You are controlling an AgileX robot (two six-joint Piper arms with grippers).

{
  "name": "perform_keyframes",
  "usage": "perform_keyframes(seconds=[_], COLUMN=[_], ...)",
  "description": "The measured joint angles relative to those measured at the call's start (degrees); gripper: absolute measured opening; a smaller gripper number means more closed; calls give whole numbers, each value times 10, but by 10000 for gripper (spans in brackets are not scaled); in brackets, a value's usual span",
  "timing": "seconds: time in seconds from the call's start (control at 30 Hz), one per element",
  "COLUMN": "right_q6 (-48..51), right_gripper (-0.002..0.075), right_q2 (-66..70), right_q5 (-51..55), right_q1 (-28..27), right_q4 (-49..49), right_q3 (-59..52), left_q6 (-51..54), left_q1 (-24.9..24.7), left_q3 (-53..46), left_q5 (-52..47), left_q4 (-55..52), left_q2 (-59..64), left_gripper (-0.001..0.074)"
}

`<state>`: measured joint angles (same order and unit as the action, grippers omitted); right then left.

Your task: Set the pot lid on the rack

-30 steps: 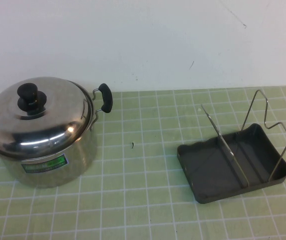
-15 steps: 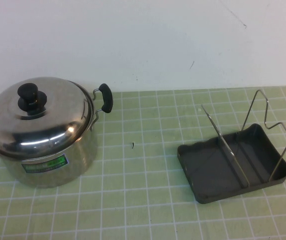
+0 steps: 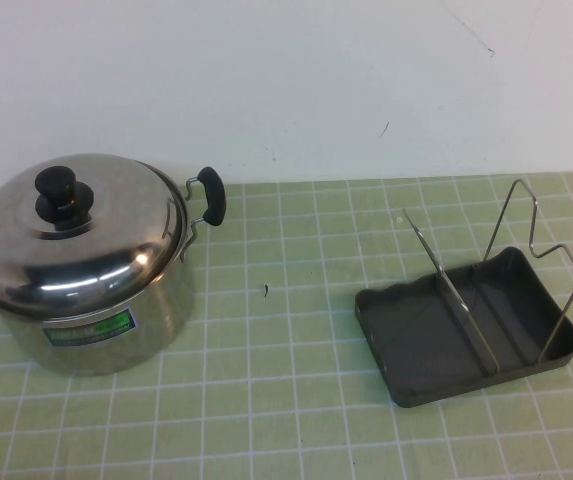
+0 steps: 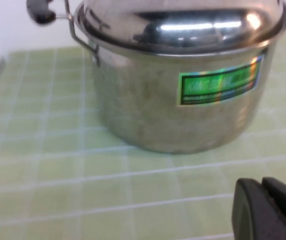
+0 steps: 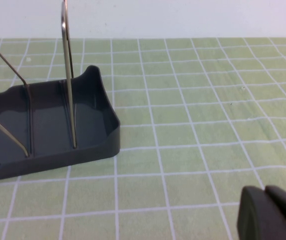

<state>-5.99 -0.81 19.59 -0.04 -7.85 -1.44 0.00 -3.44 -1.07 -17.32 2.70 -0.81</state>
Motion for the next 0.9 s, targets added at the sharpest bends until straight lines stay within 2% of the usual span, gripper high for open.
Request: perform_keyframes(seconds=[0.07, 0.17, 0.23, 0.3, 0.5, 0.6, 0.73, 0.9], right_q6=[0, 0, 0, 0, 0, 0, 0, 0], right_gripper=[-1, -1, -1, -1, -1, -1, -1, -1], right_q2=[0, 0, 0, 0, 0, 0, 0, 0], right_q5=[0, 0, 0, 0, 0, 0, 0, 0], right_q1=[0, 0, 0, 0, 0, 0, 0, 0], right_q4=[0, 0, 0, 0, 0, 0, 0, 0], right_q3=[0, 0, 0, 0, 0, 0, 0, 0], left_q6=[-33, -136, -167, -172, -155, -112, -3, 88], left_q1=[0, 0, 0, 0, 0, 0, 0, 0], left_q3=[0, -1, -1, -1, -1, 5, 79, 179], left_q5=[4, 15, 34, 62, 129, 121, 55, 63], left_q4=[48, 225, 306, 341, 355, 332, 286, 201], left_q2=[0, 0, 0, 0, 0, 0, 27, 140], left_gripper=[-4, -3, -3, -3, -4, -3, -3, -3])
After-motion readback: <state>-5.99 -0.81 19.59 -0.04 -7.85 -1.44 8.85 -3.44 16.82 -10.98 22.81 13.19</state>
